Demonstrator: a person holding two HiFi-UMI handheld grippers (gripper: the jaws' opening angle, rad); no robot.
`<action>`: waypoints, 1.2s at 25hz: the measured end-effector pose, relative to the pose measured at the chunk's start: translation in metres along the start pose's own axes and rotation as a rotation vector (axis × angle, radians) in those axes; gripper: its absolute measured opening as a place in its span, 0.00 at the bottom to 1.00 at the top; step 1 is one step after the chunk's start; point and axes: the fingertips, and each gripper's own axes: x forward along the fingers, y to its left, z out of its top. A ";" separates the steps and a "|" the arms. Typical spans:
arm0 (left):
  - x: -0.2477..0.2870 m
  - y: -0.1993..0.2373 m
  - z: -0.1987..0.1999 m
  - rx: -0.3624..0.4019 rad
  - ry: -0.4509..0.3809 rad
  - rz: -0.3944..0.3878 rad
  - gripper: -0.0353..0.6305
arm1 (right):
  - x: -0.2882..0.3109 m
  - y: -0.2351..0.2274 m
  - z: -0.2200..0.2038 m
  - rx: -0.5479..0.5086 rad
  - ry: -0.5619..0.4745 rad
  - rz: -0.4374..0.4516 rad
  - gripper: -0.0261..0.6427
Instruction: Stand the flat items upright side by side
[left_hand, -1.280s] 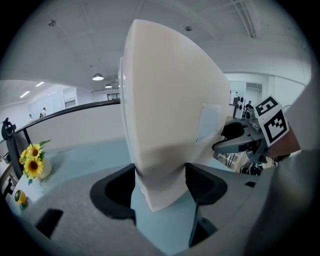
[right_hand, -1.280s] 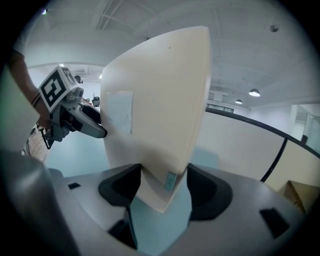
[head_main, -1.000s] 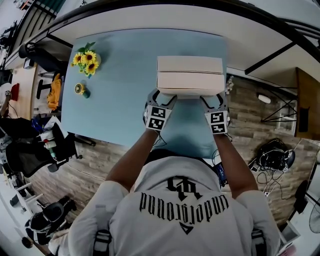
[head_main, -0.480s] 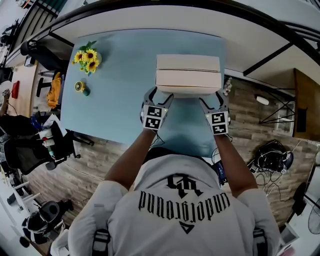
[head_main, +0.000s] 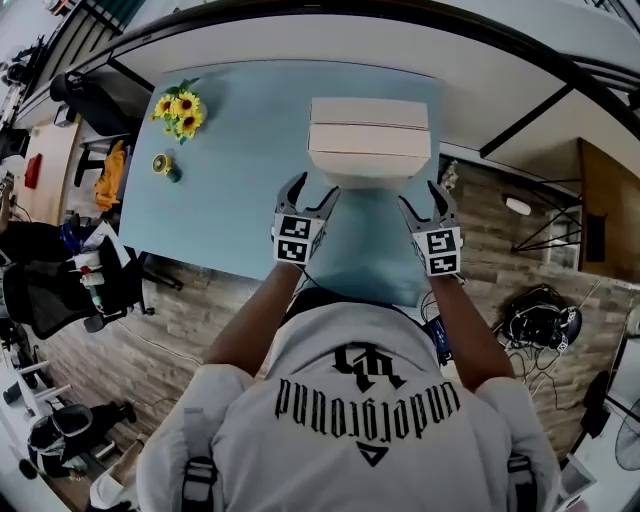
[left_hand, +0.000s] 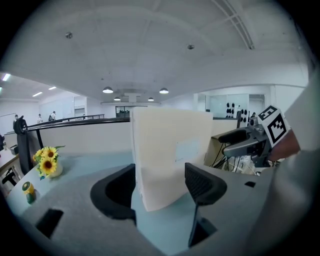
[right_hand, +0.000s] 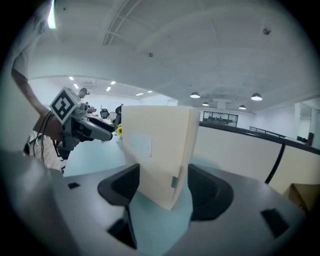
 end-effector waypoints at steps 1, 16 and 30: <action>-0.007 -0.004 0.005 0.000 -0.017 -0.001 0.52 | -0.008 0.003 0.003 -0.005 -0.012 0.009 0.48; -0.119 -0.068 0.057 0.020 -0.209 -0.144 0.11 | -0.105 0.076 0.071 -0.025 -0.212 0.159 0.19; -0.208 -0.043 0.067 0.088 -0.279 -0.282 0.05 | -0.144 0.159 0.120 -0.001 -0.286 0.154 0.04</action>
